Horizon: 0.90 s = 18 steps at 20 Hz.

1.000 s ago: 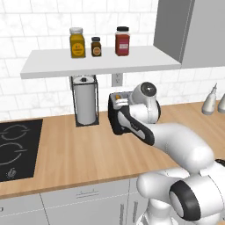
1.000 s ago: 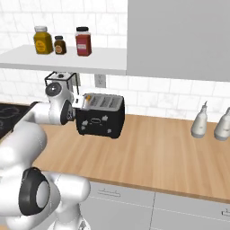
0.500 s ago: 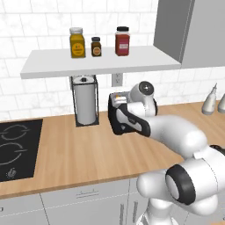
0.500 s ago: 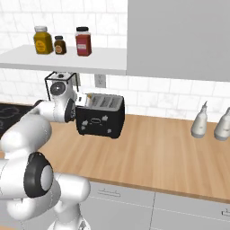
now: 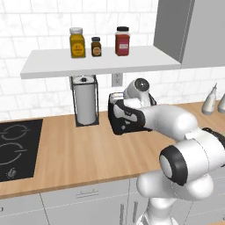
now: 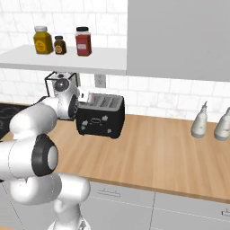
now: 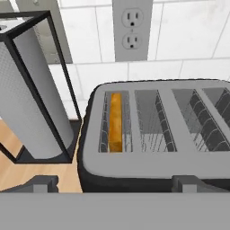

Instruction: Start the toaster. Once the lever pops up, take the bread to the plate on the dining counter.

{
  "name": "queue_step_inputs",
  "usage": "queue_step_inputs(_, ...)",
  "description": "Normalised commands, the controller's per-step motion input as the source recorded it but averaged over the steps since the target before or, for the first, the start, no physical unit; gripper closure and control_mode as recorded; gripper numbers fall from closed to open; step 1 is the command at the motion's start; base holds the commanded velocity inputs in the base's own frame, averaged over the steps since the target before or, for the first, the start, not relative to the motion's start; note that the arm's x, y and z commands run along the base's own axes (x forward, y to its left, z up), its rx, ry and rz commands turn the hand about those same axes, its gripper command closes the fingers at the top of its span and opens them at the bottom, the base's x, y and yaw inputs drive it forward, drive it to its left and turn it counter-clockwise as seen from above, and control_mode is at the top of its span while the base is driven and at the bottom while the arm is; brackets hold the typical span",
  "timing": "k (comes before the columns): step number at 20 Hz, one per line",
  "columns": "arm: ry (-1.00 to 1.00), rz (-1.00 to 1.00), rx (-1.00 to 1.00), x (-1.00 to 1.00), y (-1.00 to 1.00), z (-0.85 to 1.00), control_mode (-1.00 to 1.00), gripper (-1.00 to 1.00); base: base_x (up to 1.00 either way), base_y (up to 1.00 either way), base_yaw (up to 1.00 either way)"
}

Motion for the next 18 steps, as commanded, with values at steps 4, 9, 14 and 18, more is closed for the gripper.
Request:
queue_step_inputs(4, 0.0, 0.0, 0.0, 0.21, 0.0, -0.02, -1.0, -1.0, 0.0, 0.0, 0.0)
queue_step_inputs(9, 0.0, 0.0, 0.0, 0.19, 0.0, -0.09, -1.0, -1.0, 0.0, 0.0, 0.0)
queue_step_inputs(14, 0.0, 0.0, 0.0, 0.13, 0.0, -0.18, -1.0, -1.0, 0.0, 0.0, 0.0)
queue_step_inputs(18, 0.0, 0.0, 0.0, 0.12, 0.0, -0.18, -1.0, -1.0, 0.0, 0.0, 0.0)
